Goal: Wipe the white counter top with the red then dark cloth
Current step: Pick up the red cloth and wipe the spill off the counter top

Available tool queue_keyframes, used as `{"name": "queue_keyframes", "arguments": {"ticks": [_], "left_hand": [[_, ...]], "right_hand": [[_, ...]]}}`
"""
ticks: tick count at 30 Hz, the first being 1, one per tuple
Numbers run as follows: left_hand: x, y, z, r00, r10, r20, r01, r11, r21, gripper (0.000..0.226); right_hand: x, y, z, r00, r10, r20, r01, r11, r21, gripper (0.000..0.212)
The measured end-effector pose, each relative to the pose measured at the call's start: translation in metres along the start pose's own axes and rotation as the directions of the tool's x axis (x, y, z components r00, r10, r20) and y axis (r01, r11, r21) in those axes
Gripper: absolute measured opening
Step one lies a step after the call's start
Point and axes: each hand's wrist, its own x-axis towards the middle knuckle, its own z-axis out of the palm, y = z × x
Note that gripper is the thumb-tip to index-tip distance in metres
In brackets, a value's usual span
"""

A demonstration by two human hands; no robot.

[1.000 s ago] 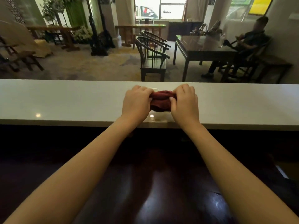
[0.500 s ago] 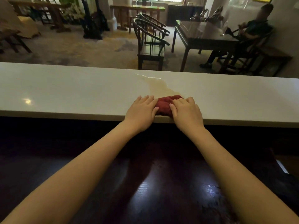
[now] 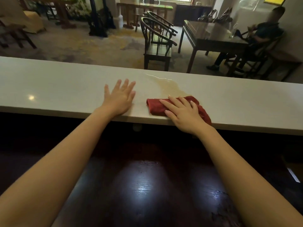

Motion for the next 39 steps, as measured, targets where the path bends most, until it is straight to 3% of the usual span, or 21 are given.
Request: {"name": "queue_keyframes", "arguments": {"ticks": [3,8,13,16,21,28,39], "left_hand": [[0.003,-0.033,0.005,0.995,-0.075,0.059,0.073,0.997,0.035,0.054],[0.004,-0.047,0.017,0.995,-0.076,0.071,0.074,0.997,0.034,0.064],[0.004,-0.047,0.018,0.996,-0.065,0.054,0.063,0.998,0.031,0.066],[0.002,-0.046,0.019,0.997,-0.056,0.045,0.055,0.998,0.022,0.066],[0.001,-0.044,0.021,0.997,-0.075,0.03,0.074,0.997,0.021,0.065],[0.001,-0.041,0.019,0.995,-0.097,0.023,0.097,0.995,0.016,0.055],[-0.001,-0.04,0.013,0.993,-0.102,0.062,0.104,0.994,-0.019,0.053]], "right_hand": [[0.004,0.003,0.002,1.0,0.006,0.014,-0.006,1.0,-0.012,0.043],[0.01,0.002,-0.001,0.998,0.017,0.055,-0.015,0.999,-0.041,0.044],[0.03,0.02,-0.027,0.971,-0.087,0.224,0.104,0.993,-0.064,0.051],[0.038,0.032,-0.025,0.978,-0.159,0.135,0.176,0.976,-0.126,0.05],[0.064,0.033,-0.008,0.99,-0.14,0.003,0.14,0.99,-0.03,0.046],[0.104,0.009,-0.001,0.986,-0.163,0.021,0.162,0.986,0.023,0.046],[0.064,-0.031,0.008,0.948,-0.316,0.038,0.315,0.948,0.034,0.045]]}}
